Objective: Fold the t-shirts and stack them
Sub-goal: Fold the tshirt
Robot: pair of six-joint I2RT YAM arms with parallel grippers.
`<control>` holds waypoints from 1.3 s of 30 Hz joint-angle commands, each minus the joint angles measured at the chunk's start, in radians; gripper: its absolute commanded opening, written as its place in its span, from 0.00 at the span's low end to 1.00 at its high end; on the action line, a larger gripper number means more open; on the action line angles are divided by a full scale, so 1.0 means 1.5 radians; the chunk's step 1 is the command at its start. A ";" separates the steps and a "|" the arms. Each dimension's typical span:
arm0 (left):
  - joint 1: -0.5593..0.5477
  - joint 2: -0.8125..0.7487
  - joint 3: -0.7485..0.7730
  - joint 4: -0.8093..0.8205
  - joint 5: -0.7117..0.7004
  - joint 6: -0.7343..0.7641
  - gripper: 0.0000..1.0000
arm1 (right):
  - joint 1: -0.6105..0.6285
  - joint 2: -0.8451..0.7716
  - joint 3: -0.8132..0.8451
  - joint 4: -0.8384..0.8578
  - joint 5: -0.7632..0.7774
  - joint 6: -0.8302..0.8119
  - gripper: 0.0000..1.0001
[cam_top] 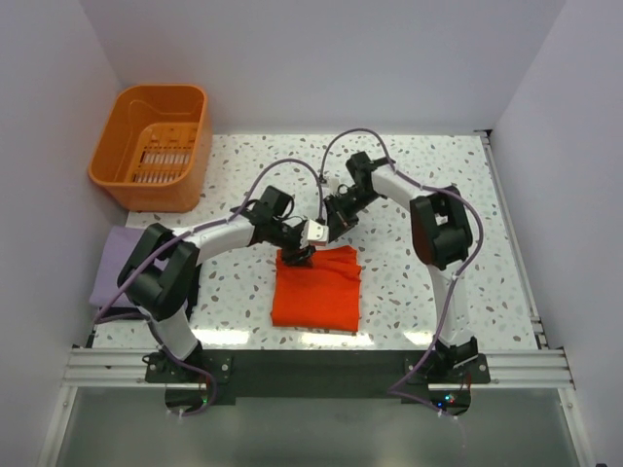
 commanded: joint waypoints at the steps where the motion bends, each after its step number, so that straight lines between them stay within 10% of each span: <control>1: -0.010 0.012 0.032 0.039 0.006 -0.010 0.51 | 0.020 -0.013 -0.010 0.030 -0.052 0.039 0.08; 12: -0.023 0.051 0.045 -0.002 0.010 0.009 0.39 | 0.041 0.022 -0.030 0.028 -0.086 0.049 0.08; 21: -0.026 0.012 0.038 0.018 0.005 0.006 0.00 | 0.059 0.089 -0.027 0.024 -0.082 0.031 0.08; 39: -0.029 -0.084 -0.032 0.150 -0.095 0.017 0.00 | 0.059 0.162 0.007 -0.072 -0.107 -0.074 0.09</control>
